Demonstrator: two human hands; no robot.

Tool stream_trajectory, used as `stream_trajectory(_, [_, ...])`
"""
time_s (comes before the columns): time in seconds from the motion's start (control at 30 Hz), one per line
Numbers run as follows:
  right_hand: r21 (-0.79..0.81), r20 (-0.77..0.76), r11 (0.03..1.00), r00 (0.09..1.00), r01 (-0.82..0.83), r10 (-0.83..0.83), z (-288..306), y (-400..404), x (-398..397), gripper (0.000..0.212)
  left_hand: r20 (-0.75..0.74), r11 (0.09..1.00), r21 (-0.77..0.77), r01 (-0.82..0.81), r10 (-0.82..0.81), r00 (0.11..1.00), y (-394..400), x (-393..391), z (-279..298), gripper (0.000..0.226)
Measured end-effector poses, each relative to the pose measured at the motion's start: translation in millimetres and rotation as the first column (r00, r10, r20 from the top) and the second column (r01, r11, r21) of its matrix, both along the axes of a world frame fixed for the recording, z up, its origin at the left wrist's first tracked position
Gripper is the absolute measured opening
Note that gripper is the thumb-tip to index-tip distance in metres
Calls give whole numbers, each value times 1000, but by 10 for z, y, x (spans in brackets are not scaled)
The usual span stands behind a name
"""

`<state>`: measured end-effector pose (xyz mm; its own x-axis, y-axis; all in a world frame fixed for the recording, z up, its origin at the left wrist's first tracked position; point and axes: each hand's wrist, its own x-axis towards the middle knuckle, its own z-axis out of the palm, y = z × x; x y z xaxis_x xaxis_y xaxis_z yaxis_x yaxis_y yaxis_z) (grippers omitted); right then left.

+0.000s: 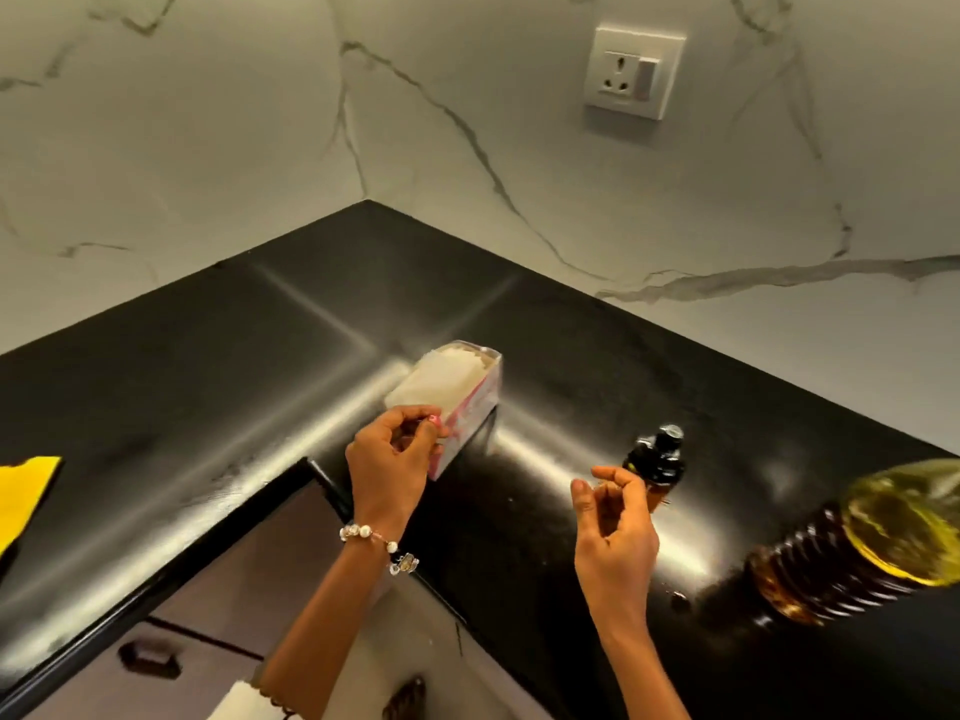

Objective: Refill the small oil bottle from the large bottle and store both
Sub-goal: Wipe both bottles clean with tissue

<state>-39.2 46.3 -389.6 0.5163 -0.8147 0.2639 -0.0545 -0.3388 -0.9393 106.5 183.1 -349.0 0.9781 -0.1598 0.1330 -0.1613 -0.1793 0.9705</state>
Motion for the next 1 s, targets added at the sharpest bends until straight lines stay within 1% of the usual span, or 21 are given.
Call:
stream_trajectory(0.1, [-65,-24,996,998,-58,57,51,102,382,13,60,998,57,-38,35,998,183,288,-4,11])
stream_trajectory(0.23, [-213,-121,965,985,-150,127,106,169,783,17,171,991,124,-59,37,985,261,582,-32,11])
stream_trajectory(0.37, [-330,-235,912,957,-245,172,104,229,1074,24,217,969,246,-33,-21,976,275,829,-162,9])
stream_trajectory(0.5, [-389,-285,884,947,-258,151,85,316,1296,26,273,942,335,17,-115,955,269,990,-219,12])
stream_trajectory(0.6, [-424,-337,865,933,-269,125,73,386,1423,29,257,929,362,75,-177,950,253,1063,-222,21])
stream_trajectory(0.67, [-499,-387,826,920,-262,59,72,427,1489,29,234,926,364,96,-191,953,237,1082,-202,23])
stream_trajectory(0.73, [-548,-423,794,906,-262,7,90,462,1549,29,216,917,383,108,-203,955,236,1090,-172,17])
stream_trajectory(0.8, [-570,-442,774,897,-274,-8,99,494,1585,28,212,909,401,111,-210,954,248,1100,-152,7])
stream_trajectory(0.87, [-588,-454,757,891,-284,-19,91,510,1603,23,209,910,399,114,-212,955,256,1108,-148,10])
stream_trajectory(0.93, [-575,-452,767,892,-285,-7,79,510,1607,17,205,910,398,119,-215,955,250,1110,-141,11])
stream_trajectory(1.0, [-532,-424,802,906,-271,25,82,498,1605,13,212,915,389,109,-204,956,235,1118,-139,12])
